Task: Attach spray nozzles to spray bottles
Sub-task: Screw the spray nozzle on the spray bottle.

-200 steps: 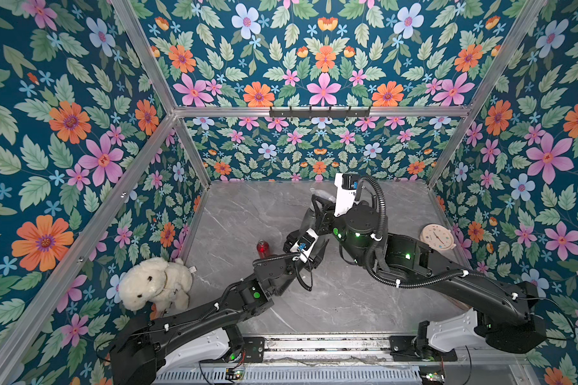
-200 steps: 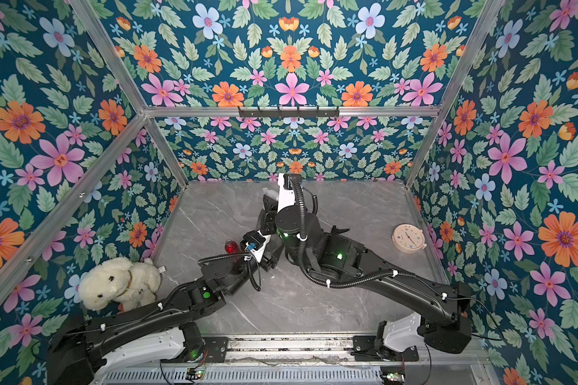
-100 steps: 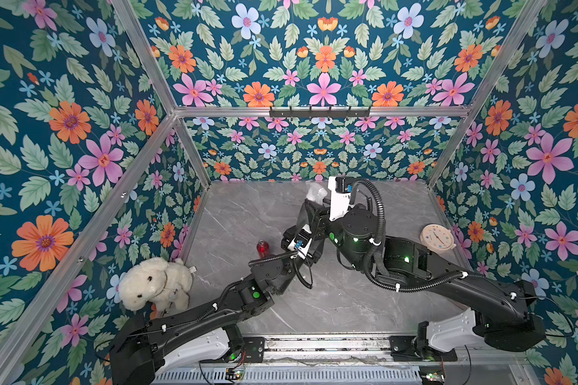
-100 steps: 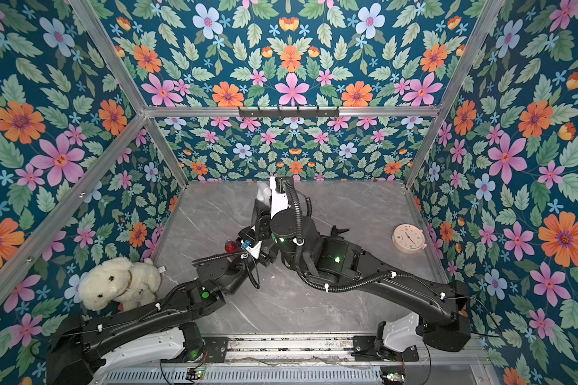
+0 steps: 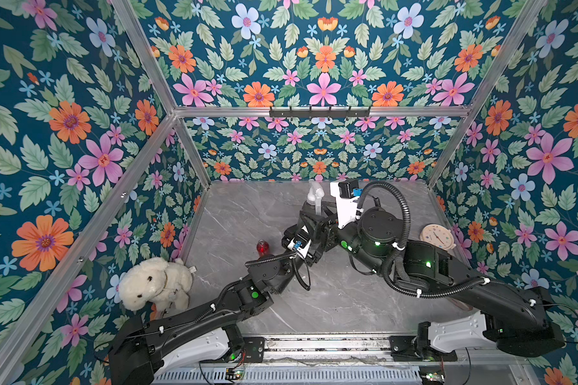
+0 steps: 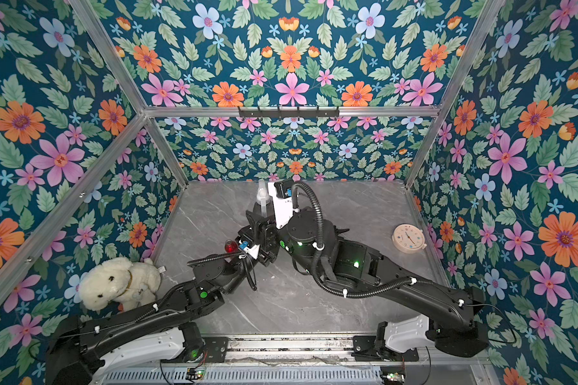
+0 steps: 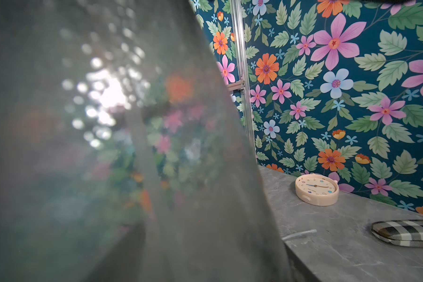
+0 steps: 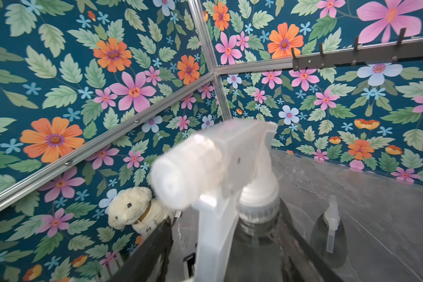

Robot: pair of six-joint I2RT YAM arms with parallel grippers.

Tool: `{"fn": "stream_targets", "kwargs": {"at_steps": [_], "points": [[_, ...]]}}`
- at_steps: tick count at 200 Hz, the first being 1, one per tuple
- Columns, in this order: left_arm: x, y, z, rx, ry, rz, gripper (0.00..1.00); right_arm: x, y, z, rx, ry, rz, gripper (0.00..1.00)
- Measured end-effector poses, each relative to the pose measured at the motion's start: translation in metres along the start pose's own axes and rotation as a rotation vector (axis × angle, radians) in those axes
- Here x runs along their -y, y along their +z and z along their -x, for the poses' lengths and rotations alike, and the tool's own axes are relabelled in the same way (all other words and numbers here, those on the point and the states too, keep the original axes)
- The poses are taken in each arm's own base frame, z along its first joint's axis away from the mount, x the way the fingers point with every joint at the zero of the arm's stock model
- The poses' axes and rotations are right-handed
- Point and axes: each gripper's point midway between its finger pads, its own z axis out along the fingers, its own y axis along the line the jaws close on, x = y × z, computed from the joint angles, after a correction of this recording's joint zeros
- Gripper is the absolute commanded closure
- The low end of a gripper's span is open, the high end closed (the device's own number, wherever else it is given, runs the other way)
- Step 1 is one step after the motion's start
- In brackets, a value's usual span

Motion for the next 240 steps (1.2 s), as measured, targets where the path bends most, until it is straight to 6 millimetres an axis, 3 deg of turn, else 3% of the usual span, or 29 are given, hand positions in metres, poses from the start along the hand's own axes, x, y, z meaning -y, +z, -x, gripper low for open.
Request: {"fn": "stream_targets", "kwargs": {"at_steps": [53,98,130,167,208,240], "points": [[-0.015,-0.002,0.006,0.029,-0.023,0.01,1.0,-0.001,-0.044,-0.014,-0.028,-0.033,0.153,0.3],[-0.006,-0.02,0.016,0.108,-0.061,-0.159,1.0,-0.004,-0.08,0.005,-0.003,-0.116,0.284,0.31],[0.01,-0.028,0.024,0.143,-0.112,-0.317,1.0,0.011,-0.077,0.019,0.015,-0.12,0.249,0.3],[0.037,-0.039,0.029,0.159,-0.15,-0.501,1.0,-0.001,-0.065,0.008,-0.042,-0.154,0.327,0.33],[0.049,-0.053,0.041,0.199,-0.199,-0.651,1.0,0.007,-0.07,0.013,-0.056,-0.126,0.453,0.31],[0.059,-0.064,0.048,0.223,-0.232,-0.762,1.0,-0.011,-0.078,0.007,-0.1,-0.116,0.607,0.28]]}}
